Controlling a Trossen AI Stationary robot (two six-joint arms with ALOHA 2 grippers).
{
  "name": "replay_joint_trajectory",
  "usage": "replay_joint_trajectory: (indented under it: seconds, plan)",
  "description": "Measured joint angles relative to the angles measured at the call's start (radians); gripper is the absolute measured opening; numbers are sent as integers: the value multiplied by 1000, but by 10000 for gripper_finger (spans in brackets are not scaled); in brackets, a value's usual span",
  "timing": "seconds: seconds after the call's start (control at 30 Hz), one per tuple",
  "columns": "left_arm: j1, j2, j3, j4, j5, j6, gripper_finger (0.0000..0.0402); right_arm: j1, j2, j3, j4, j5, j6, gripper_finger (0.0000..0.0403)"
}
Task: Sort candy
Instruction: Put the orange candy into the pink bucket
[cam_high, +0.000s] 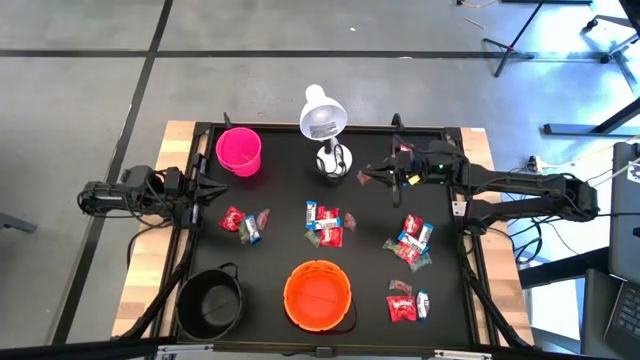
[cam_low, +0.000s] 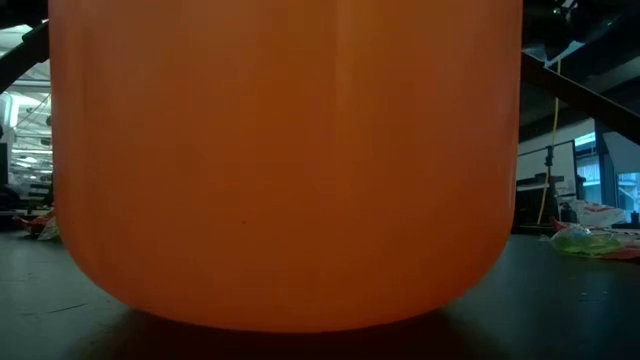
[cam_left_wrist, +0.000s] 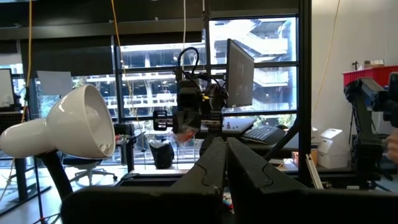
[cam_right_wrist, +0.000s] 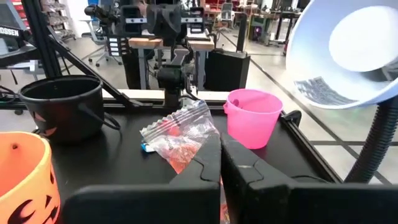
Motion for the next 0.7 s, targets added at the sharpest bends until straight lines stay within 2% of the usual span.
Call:
replay_joint_trajectory:
  seconds: [0.3, 0.7]
  plan:
    - [0, 0, -1, 237, -2, 0, 7, 0, 0, 0, -21, -21, 17, 0]
    - [0, 0, -1, 308, -3, -39, 7, 0, 5, 0, 4, -22, 31, 0]
